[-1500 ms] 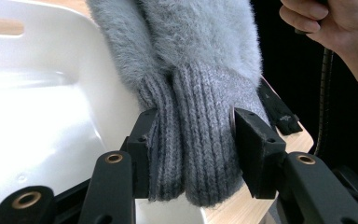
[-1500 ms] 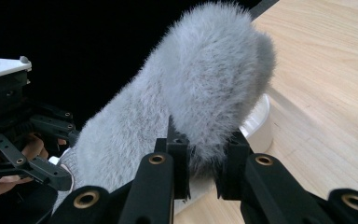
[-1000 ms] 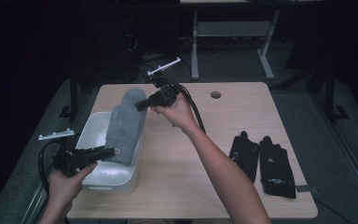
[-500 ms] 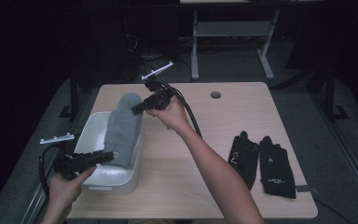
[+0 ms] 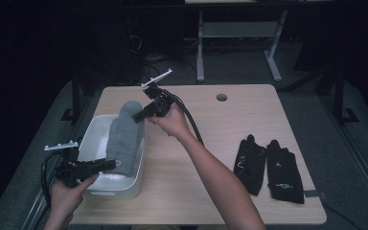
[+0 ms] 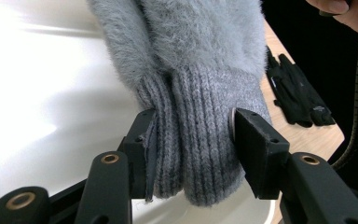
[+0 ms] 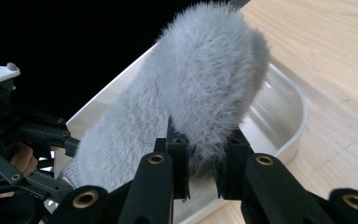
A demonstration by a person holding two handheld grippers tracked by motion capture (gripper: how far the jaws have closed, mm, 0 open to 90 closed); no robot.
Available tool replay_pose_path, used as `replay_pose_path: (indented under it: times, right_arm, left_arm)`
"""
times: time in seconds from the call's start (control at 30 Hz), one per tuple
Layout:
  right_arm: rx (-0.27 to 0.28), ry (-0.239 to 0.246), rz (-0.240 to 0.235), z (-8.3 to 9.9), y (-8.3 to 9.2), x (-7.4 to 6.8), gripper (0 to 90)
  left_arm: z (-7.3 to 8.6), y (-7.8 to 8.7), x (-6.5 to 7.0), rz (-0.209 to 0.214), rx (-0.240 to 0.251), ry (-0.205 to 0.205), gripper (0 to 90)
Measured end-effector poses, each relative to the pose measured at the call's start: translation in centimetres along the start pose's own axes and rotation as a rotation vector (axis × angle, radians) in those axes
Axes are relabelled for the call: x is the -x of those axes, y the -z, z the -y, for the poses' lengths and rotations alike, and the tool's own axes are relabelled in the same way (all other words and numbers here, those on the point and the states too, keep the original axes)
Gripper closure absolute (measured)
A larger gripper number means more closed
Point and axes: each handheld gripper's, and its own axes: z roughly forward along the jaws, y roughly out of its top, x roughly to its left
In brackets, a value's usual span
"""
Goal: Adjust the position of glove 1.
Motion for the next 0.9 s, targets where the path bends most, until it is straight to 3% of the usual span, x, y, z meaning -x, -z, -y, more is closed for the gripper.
replay_pose_path:
  times: [0.9]
  right_arm:
    - [-0.051, -0.012, 0.015, 1.2, -2.4, 0.9, 77.5]
  left_arm:
    - [1.3, -1.2, -0.9, -0.041, -0.072, 0.020, 50.0]
